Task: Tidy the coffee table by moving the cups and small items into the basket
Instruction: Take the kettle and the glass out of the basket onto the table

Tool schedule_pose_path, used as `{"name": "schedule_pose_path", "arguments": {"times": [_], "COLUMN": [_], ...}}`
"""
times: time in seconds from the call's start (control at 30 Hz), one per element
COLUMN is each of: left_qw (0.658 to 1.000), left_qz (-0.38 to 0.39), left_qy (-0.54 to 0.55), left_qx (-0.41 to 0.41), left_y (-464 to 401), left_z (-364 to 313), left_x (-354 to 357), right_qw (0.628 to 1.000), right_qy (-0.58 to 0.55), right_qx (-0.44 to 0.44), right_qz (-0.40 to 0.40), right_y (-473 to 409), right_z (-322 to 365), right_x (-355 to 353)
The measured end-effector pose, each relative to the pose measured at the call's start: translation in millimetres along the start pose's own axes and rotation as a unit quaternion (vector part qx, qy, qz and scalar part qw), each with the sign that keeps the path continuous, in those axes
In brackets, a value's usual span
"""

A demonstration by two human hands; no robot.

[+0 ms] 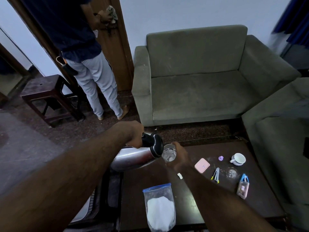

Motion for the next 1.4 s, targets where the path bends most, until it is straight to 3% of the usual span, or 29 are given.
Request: {"name": "schedule_pose_path", "arguments": {"times": [0.2, 0.63, 1.07, 1.4], "left_qw": [1.000, 1.000, 1.000, 0.995], "left_qz": [0.005, 0.005, 0.001, 0.018], "left_qy": [0.001, 0.001, 0.004, 0.096], "left_qx": [-0.014, -0.016, -0.009, -0.020], "left_y": [0, -4, -2, -1], "left_z": [8, 16, 19, 42], "left_x": [0, 9, 14, 39], "right_qw": [0.999, 0.999, 1.000, 1.000], "right_qy": [-0.017, -0.043, 0.003, 0.012], "right_qx": [-0.015, -0.014, -0.024, 0.005], "right_qz": [-0.025, 0.001, 0.014, 0.004], "right_y": [7, 7, 0, -8], "right_z": [-1, 5, 10, -2], "right_x": [-1, 12, 22, 34]}}
Point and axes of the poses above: each hand's wrist, its own y-axis away from the middle knuckle, its own x-axis out of the palm, z = x × y, the point moved 8 cm from there along -y, towards the middle knuckle, and after that the axes turned 7 degrees about y, right-handed, at the moved point
